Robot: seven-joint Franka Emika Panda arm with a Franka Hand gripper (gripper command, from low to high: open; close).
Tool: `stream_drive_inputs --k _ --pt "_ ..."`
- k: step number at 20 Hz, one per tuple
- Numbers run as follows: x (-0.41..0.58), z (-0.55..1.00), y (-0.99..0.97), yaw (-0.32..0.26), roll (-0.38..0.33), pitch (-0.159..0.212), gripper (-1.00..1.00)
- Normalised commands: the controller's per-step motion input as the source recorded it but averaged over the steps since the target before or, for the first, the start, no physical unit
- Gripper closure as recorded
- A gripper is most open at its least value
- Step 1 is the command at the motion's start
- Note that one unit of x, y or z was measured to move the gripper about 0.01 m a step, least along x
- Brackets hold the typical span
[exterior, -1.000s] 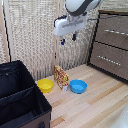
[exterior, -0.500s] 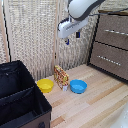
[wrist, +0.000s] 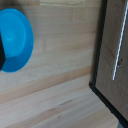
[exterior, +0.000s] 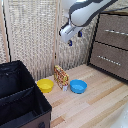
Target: Locate and clasp the grip of the topmost drawer. Steadily and circumspectly yank the drawer open. Discover and seize the nutrition bar using your clamp. Deposit the nutrition bar in the accessible drawer. Unclench the nutrition bar.
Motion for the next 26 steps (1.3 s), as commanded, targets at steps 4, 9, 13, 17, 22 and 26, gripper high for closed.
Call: stream_drive_inputs --k 4,9,13,17,22,26 --pt "0.352 0.12 0.0 0.026 -0.372 0.02 -1.0" --pt "0.427 0.21 0.11 -0.004 -0.361 0.037 -1.0" --pt "0.286 0.3 0.33 -0.069 -0.344 0.041 -1.0" --pt "0.151 0.41 0.33 -0.116 -0.307 0.033 -1.0" --pt "0.107 0.33 0.22 -0.112 -0.33 0.029 -1.0" --pt "0.084 0.19 -0.25 -0.001 -0.326 -0.014 -1.0"
